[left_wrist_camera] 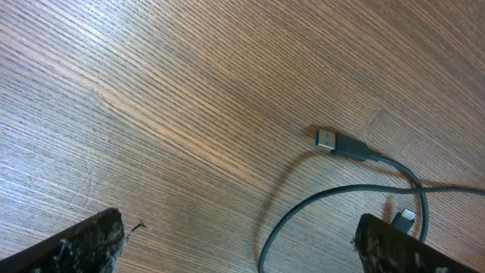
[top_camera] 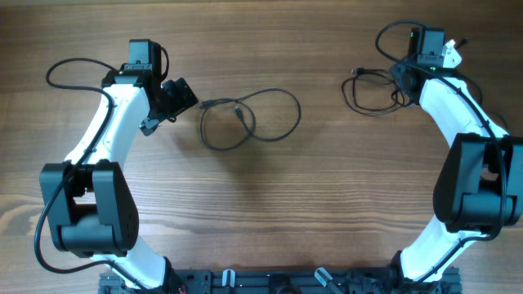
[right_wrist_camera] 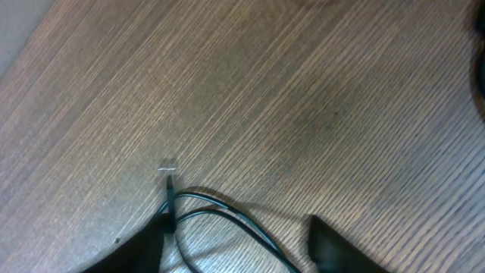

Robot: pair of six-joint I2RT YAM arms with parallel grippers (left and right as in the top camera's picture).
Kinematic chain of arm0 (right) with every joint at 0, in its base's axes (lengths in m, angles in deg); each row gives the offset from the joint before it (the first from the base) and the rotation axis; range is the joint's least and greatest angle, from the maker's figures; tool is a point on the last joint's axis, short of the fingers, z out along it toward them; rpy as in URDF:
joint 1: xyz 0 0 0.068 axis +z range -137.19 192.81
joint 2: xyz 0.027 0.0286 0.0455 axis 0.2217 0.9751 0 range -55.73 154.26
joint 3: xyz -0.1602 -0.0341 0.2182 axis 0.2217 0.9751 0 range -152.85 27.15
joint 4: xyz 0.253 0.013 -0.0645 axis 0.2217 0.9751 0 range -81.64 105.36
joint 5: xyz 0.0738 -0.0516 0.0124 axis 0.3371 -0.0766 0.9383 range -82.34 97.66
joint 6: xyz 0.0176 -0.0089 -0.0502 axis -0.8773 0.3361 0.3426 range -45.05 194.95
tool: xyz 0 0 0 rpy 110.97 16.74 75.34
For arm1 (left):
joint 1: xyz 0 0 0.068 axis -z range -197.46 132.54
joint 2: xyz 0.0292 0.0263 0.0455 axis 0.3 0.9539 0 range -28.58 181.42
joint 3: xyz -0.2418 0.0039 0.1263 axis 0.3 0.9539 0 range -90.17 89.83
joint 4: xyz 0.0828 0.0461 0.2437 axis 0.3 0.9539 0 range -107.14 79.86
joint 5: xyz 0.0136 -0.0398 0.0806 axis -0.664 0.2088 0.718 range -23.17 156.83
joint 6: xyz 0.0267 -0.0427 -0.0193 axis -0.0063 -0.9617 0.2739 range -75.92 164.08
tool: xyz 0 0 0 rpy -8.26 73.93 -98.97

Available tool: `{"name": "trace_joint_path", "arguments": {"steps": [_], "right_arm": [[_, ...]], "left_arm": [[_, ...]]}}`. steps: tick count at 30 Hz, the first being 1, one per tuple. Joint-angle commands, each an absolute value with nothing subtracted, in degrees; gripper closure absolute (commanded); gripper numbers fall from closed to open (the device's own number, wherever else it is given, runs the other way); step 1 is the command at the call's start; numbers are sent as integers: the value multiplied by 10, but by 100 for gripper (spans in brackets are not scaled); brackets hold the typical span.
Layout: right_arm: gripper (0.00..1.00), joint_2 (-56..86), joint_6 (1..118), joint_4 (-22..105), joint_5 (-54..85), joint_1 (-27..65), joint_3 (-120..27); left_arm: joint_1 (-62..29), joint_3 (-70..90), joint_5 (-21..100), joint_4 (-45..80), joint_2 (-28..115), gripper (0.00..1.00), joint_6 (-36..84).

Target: Untangle cables

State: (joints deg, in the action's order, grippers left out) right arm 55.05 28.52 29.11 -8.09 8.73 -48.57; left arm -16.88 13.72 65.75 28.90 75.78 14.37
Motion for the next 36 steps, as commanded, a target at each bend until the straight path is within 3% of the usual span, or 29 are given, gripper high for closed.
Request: {"name": "trace_joint_path", "arguments": {"steps": [1,2,4,5,11,17,18,20,23,27,31,36], "right_arm": [[19,545,285,290,-95,88,-481],[13,545,285,290,-95,88,-481],[11,545,285,290,-95,88,-481],[0,545,285,290,-95,88,-481],[0,545,285,302,-91,88,-481],[1,545,285,418,-79,88,-481],[4,545,285,430,-71,88,-481],[28,545,285,461,-31,88,-481],[36,545,285,485,39,88,-481],[60,545,258,490,99,88,-481],[60,545,148,508,101,88,-481],[60,545,98,497,88,97,-481]], "left_arm": [[-169,139,667,287,762,0,136],[-169,139,667,287,762,0,136],[-169,139,667,287,762,0,136],[-169,139,667,287,762,0,136],[-169,139,667,287,762,0,136],[-169,139,667,287,762,0,136],[-169,139,667,287,762,0,136],[-169,139,667,287,762,0,136],[-169,139,667,287,762,0,136],[-169,139,667,287,762,0,136],[-169,139,667,287,762,0,136],[-169,139,667,287,762,0,136]]}}
